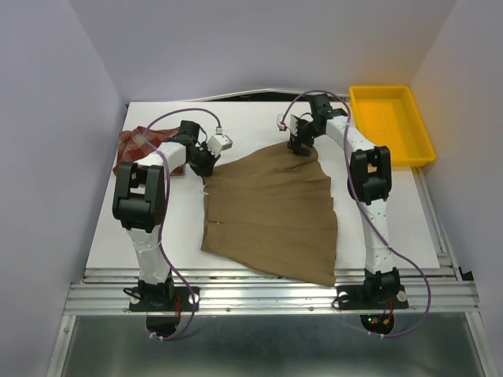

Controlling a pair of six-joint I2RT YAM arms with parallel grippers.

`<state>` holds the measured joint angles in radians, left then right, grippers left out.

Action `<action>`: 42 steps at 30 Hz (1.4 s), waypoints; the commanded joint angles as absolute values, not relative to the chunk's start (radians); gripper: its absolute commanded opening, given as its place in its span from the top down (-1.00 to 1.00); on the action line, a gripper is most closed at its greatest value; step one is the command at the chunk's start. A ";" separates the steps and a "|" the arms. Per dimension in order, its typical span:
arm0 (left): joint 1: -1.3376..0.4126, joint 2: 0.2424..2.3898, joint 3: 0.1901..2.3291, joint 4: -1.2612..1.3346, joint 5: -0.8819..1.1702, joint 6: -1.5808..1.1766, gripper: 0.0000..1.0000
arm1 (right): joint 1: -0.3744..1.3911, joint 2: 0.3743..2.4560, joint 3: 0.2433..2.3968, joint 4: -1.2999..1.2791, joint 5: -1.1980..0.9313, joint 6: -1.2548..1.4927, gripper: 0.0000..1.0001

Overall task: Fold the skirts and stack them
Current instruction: Fold the skirt

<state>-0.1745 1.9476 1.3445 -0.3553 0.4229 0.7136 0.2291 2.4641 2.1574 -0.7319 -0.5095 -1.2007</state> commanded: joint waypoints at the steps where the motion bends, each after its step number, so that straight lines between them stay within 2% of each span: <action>1: -0.166 1.950 1.382 -0.373 0.443 0.710 1.00 | 0.235 2.600 2.172 -1.021 -0.506 -1.250 -0.58; 4: -0.166 1.954 1.387 -0.382 0.448 0.704 1.00 | 0.235 2.677 2.244 -1.132 -0.529 -1.203 -0.46; 5: -0.166 1.956 1.388 -0.385 0.449 0.704 1.00 | 0.235 2.719 2.296 -1.191 -0.531 -1.197 -0.26; 8: -0.164 1.956 1.387 -0.393 0.454 0.701 1.00 | 0.235 2.766 2.373 -1.282 -0.535 -1.183 -0.20; 9: -0.164 1.956 1.387 -0.393 0.456 0.700 1.00 | 0.235 2.758 2.362 -1.285 -0.535 -1.184 -0.12; 10: -0.164 1.956 1.387 -0.396 0.456 0.695 1.00 | 0.235 2.749 2.343 -1.266 -0.537 -1.183 0.14; 13: -0.164 1.950 1.390 -0.390 0.459 0.686 1.00 | 0.235 2.688 2.258 -1.191 -0.522 -1.158 0.61; 14: -0.161 1.944 1.393 -0.384 0.456 0.669 1.00 | 0.235 2.678 2.255 -1.169 -0.514 -1.117 0.99; 21: -0.121 1.959 1.489 -0.285 0.371 0.526 1.00 | 0.167 2.588 2.316 -0.734 -0.388 -0.853 0.99; 25: -0.080 1.947 1.539 -0.223 0.338 0.453 1.00 | 0.158 2.573 2.425 -0.522 -0.283 -0.785 0.99; 29: -0.069 1.930 1.597 -0.222 0.334 0.443 1.00 | 0.158 2.531 2.442 -0.361 -0.223 -0.747 0.99; 36: -0.067 1.824 1.549 -0.241 0.359 0.488 1.00 | 0.158 2.360 2.384 -0.285 -0.259 -0.713 0.99; 42: -0.067 1.691 1.442 -0.259 0.391 0.476 1.00 | 0.169 2.247 2.350 -0.340 -0.298 -0.773 0.99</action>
